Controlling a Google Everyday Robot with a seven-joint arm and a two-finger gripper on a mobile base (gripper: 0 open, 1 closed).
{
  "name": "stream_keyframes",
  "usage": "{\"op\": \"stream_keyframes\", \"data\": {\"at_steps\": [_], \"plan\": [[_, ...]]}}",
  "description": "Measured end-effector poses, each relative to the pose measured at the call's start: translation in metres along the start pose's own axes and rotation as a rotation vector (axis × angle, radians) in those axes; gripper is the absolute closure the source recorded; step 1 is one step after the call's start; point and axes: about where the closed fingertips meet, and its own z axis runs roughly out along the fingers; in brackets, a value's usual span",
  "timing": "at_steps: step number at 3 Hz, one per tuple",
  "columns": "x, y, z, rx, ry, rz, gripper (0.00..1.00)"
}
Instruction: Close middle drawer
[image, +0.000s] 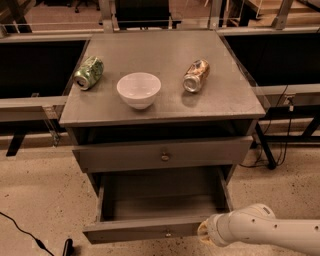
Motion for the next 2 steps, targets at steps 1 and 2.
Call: {"op": "stream_keyframes", "data": {"at_steps": [1,2], "plan": [[0.0046,-0.0094,0.0005,0.036,0.007,0.029,0.37],[0.0027,-0.0065,0.0001,0.036,0.007,0.029,0.13]]}}
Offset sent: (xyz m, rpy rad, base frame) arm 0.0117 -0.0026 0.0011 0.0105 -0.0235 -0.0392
